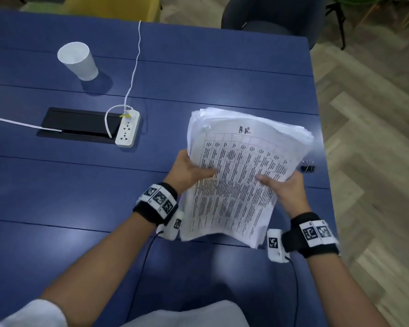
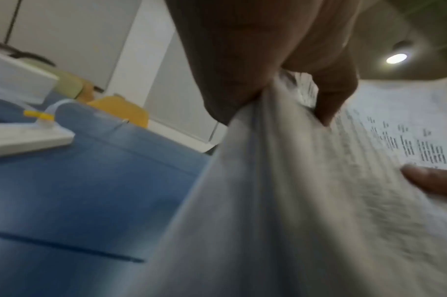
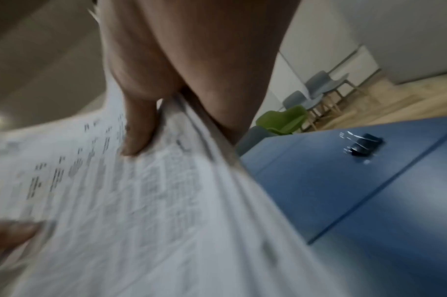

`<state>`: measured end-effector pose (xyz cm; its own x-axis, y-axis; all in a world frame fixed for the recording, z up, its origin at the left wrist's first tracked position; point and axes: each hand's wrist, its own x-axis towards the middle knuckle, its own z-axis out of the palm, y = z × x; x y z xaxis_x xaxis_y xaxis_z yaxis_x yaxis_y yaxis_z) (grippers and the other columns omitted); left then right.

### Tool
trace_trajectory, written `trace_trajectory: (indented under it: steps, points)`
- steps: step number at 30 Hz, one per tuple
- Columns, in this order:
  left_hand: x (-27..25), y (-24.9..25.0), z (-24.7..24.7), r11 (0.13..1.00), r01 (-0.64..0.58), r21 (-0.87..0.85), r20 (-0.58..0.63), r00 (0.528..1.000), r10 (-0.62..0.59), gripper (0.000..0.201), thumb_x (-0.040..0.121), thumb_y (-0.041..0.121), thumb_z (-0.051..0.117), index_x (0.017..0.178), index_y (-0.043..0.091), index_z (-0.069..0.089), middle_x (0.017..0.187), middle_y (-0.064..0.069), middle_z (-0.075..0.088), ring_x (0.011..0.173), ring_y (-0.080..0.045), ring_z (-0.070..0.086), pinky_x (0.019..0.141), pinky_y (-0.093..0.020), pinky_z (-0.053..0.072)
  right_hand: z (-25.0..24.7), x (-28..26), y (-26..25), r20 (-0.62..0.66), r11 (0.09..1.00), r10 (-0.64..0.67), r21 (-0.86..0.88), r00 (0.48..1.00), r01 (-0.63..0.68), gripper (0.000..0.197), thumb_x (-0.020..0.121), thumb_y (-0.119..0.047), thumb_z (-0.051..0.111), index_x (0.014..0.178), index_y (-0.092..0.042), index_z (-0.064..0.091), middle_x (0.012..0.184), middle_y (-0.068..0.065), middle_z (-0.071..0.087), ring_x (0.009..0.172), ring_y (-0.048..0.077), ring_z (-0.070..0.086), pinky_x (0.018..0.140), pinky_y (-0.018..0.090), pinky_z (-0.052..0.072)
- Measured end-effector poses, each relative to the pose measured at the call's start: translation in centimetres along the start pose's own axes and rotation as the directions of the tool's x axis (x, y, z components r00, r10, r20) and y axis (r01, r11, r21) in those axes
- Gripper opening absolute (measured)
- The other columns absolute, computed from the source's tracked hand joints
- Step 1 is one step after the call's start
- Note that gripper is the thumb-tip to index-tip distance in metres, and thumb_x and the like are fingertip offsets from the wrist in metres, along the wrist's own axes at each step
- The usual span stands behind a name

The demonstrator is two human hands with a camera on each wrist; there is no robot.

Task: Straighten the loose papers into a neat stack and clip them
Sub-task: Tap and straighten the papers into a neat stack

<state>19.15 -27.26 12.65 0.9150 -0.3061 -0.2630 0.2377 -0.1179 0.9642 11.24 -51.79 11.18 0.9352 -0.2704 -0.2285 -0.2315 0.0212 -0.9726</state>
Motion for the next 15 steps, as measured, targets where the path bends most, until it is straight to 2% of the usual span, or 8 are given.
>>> trace_trajectory:
  steps: [2, 4, 7, 9, 11, 13, 14, 15]
  points:
    - [1.7, -1.7, 0.0, 0.99, 0.136, 0.02, 0.047, 0.989, -0.137, 0.053, 0.063, 0.01, 0.088, 0.11, 0.003, 0.064, 0.104, -0.007, 0.073, 0.098, -0.018, 0.07, 0.088, -0.039, 0.056, -0.7, 1.7, 1.2, 0.064, 0.994, 0.106, 0.022, 0.992, -0.108, 0.067, 0.059, -0.027, 0.089, 0.117, -0.007, 0.062, 0.109, 0.0, 0.073, 0.104, 0.016, 0.069, 0.086, 0.033, 0.056]
    - [2.6, -3.5, 0.5, 0.968, 0.25, 0.036, 0.065, 0.966, -0.251, 0.053, 0.065, 0.006, 0.086, 0.112, 0.003, 0.063, 0.106, -0.008, 0.072, 0.098, -0.016, 0.069, 0.094, -0.039, 0.052, -0.8, 3.2, 2.3, 0.119, 0.974, 0.224, 0.019, 0.967, -0.228, 0.077, 0.055, -0.033, 0.09, 0.121, -0.006, 0.06, 0.113, 0.003, 0.071, 0.106, 0.016, 0.068, 0.092, 0.034, 0.054]
    - [3.5, -6.4, 1.0, 0.9, 0.435, -0.019, 0.139, 0.893, -0.429, 0.048, 0.072, -0.004, 0.076, 0.116, 0.003, 0.06, 0.116, -0.014, 0.067, 0.101, -0.019, 0.065, 0.101, -0.04, 0.046, -1.1, 4.8, 4.3, 0.166, 0.949, 0.311, -0.003, 0.936, -0.315, 0.053, 0.063, -0.018, 0.082, 0.113, -0.013, 0.063, 0.111, 0.0, 0.071, 0.101, 0.009, 0.069, 0.091, 0.029, 0.054]
    - [4.6, -7.7, 0.8, 0.876, 0.476, -0.074, 0.169, 0.872, -0.459, 0.05, 0.073, -0.007, 0.074, 0.119, 0.002, 0.059, 0.12, -0.018, 0.065, 0.109, -0.029, 0.063, 0.104, -0.051, 0.042, -1.3, 5.4, 5.2, 0.176, 0.932, 0.359, -0.018, 0.916, -0.362, 0.048, 0.063, -0.015, 0.082, 0.108, -0.016, 0.065, 0.109, -0.001, 0.071, 0.099, 0.008, 0.069, 0.084, 0.023, 0.056]
    - [6.3, -8.0, 0.4, 0.906, 0.388, -0.166, 0.076, 0.921, -0.381, 0.061, 0.067, -0.011, 0.076, 0.122, 0.005, 0.055, 0.117, -0.018, 0.064, 0.109, -0.033, 0.062, 0.099, -0.055, 0.046, -1.8, 5.8, 6.0, 0.183, 0.916, 0.4, -0.051, 0.898, -0.398, 0.046, 0.062, -0.014, 0.082, 0.105, -0.017, 0.065, 0.107, -0.001, 0.072, 0.1, 0.008, 0.068, 0.088, 0.026, 0.053]
    - [8.6, -7.0, -0.3, 0.971, 0.214, -0.112, 0.004, 0.977, -0.214, 0.082, 0.063, -0.016, 0.077, 0.131, 0.018, 0.045, 0.114, -0.015, 0.062, 0.101, -0.022, 0.064, 0.086, -0.037, 0.056, -2.2, 6.2, 6.2, 0.189, 0.902, 0.432, -0.072, 0.882, -0.426, 0.046, 0.061, -0.015, 0.082, 0.103, -0.017, 0.064, 0.104, 0.0, 0.072, 0.096, 0.006, 0.068, 0.093, 0.03, 0.05]
    - [10.0, -6.2, -0.6, 0.991, 0.134, -0.011, 0.046, 0.99, -0.134, 0.09, 0.064, -0.015, 0.077, 0.136, 0.024, 0.04, 0.116, -0.013, 0.062, 0.098, -0.013, 0.064, 0.078, -0.025, 0.056, -2.4, 6.5, 6.4, 0.195, 0.894, 0.448, -0.08, 0.872, -0.441, 0.046, 0.06, -0.016, 0.082, 0.103, -0.017, 0.064, 0.103, -0.001, 0.072, 0.095, 0.006, 0.068, 0.095, 0.032, 0.049]
    - [11.0, -5.2, -0.8, 0.991, 0.071, 0.117, 0.132, 0.988, -0.086, 0.094, 0.066, -0.011, 0.079, 0.14, 0.028, 0.036, 0.119, -0.011, 0.061, 0.099, -0.006, 0.063, 0.077, -0.019, 0.054, -2.5, 6.5, 6.6, 0.198, 0.888, 0.459, -0.085, 0.866, -0.452, 0.048, 0.06, -0.017, 0.083, 0.104, -0.016, 0.064, 0.104, 0.0, 0.072, 0.097, 0.008, 0.068, 0.096, 0.034, 0.048]
